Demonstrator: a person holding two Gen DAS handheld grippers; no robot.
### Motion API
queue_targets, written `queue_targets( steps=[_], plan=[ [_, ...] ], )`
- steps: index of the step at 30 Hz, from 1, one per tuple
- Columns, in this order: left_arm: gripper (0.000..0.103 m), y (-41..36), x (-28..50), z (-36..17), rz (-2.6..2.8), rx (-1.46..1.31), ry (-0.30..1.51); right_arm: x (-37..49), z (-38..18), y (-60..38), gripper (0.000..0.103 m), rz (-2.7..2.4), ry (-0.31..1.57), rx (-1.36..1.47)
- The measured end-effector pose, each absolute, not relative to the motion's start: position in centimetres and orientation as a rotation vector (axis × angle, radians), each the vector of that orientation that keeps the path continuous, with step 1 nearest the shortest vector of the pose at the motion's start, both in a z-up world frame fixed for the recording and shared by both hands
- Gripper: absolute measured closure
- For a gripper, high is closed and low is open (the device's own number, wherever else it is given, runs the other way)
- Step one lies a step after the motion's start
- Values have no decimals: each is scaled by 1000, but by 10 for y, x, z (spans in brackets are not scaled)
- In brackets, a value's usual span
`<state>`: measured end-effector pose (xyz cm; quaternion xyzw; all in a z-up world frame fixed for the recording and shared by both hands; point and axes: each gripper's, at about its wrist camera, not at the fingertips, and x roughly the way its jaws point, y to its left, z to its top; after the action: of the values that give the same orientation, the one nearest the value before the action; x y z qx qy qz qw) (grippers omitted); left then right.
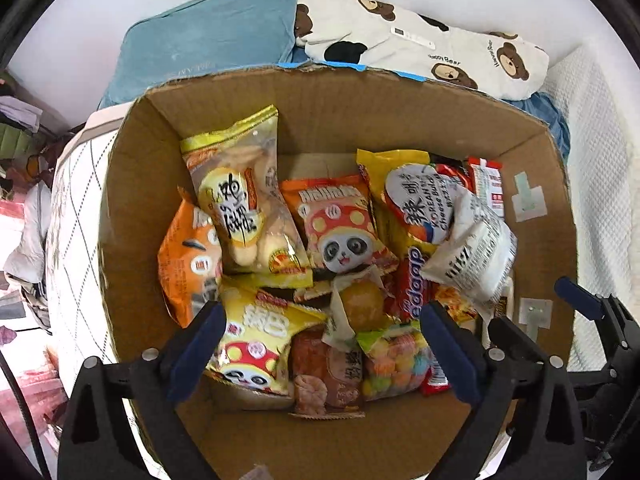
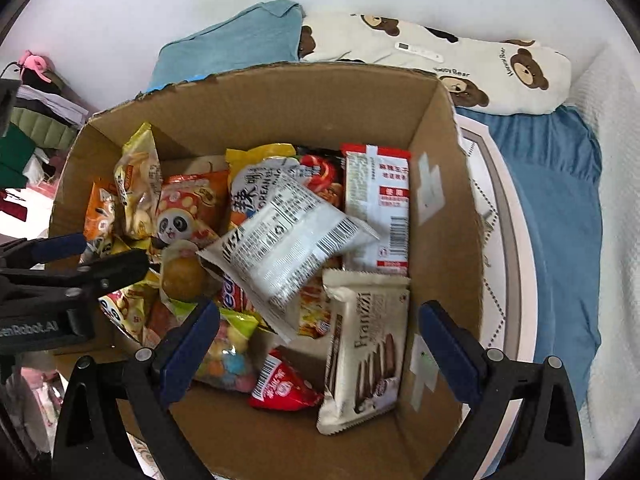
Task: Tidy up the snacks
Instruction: 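Carry both snacks into the box, open both tools and lift away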
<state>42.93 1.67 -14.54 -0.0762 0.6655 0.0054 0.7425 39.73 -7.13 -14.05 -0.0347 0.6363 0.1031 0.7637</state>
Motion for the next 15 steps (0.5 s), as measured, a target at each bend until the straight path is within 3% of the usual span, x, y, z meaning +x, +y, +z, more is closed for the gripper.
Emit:
queue_targets(
  steps=[15],
  plan=[
    [4,13,371,-104,87,-151,1279,338,-90,-88,1,210,1238,-83]
  ],
)
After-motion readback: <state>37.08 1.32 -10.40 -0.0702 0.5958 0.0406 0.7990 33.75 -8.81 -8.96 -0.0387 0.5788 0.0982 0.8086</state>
